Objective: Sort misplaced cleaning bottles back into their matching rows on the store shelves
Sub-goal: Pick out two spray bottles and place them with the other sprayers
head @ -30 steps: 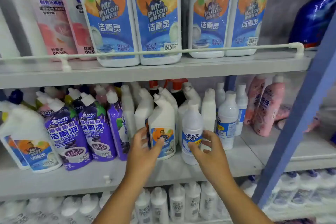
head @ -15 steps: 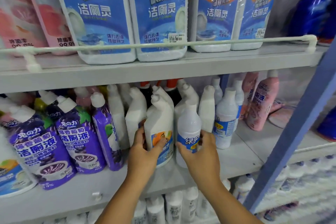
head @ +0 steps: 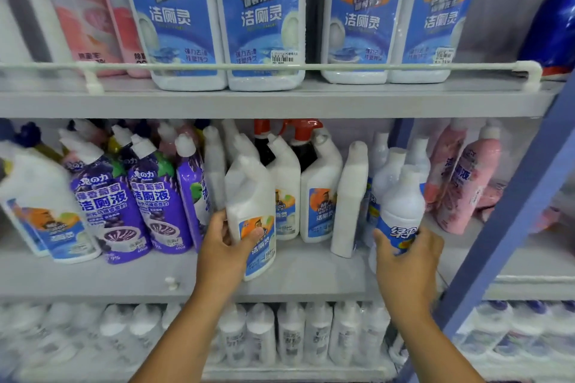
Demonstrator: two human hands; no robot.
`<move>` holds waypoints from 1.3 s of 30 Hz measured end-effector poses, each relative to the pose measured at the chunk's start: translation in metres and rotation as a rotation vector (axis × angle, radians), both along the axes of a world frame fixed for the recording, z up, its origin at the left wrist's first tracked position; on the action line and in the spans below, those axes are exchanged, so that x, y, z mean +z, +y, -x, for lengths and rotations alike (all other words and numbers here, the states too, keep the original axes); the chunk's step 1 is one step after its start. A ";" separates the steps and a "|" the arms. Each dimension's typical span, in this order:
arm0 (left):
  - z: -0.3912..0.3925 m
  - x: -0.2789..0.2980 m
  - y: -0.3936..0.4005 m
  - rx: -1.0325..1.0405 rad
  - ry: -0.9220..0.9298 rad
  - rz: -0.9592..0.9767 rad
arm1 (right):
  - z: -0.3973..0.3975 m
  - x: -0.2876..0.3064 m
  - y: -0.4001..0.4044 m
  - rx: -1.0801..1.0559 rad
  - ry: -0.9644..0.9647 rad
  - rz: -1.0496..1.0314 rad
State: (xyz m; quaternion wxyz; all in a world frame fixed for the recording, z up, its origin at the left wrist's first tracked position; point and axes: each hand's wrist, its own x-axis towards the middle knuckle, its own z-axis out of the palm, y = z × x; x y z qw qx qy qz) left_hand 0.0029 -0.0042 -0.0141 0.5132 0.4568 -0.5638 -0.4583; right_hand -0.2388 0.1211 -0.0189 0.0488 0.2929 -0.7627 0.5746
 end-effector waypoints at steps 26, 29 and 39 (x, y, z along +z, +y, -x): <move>-0.157 0.010 -0.066 0.104 -0.355 0.045 | -0.041 -0.008 -0.066 0.150 -0.028 -0.034; -0.151 0.010 -0.051 0.291 -0.399 0.144 | -0.039 -0.008 -0.074 0.075 -0.024 -0.086; -0.016 0.018 -0.037 0.052 -0.382 0.368 | -0.025 -0.006 -0.072 0.013 -0.046 -0.032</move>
